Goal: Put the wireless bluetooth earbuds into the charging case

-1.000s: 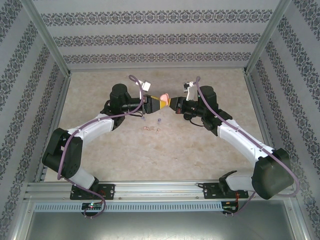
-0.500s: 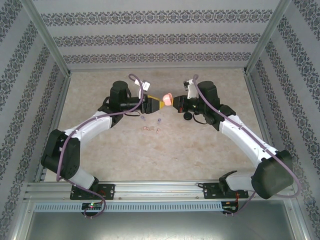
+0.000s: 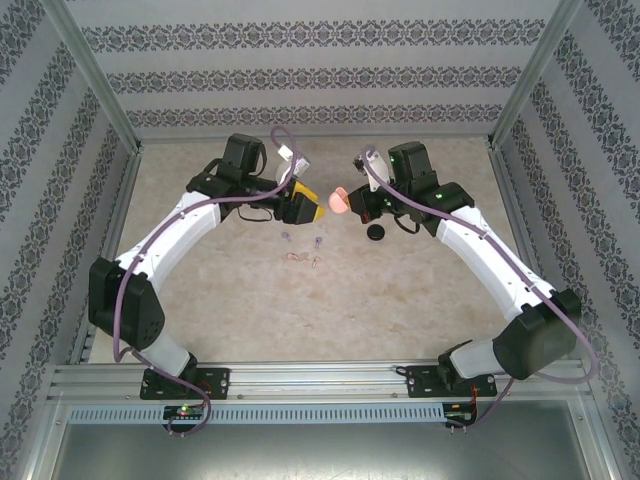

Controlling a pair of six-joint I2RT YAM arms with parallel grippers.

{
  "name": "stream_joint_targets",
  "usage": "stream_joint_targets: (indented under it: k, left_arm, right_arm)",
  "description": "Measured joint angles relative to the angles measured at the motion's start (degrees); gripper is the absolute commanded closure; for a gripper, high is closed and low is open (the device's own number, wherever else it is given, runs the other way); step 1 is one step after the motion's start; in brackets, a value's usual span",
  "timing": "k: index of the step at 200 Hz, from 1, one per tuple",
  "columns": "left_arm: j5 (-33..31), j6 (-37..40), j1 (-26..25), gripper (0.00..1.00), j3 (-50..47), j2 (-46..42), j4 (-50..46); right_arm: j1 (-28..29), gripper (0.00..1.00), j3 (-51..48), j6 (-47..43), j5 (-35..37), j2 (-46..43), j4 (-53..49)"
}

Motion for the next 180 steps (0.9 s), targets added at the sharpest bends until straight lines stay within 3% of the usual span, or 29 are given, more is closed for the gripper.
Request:
stream_joint_targets:
  k: [61, 180]
  left_arm:
    - [3.9, 8.3, 0.0, 0.31, 5.4, 5.2, -12.9]
    - [9.8, 14.6, 0.0, 0.47, 10.9, 9.9, -21.7]
  right_arm:
    - [3.5, 1.00, 4.8, -4.3, 0.9, 2.1, -5.4]
    - [6.4, 1.00, 8.3, -6.4, 3.2, 5.2, -8.4]
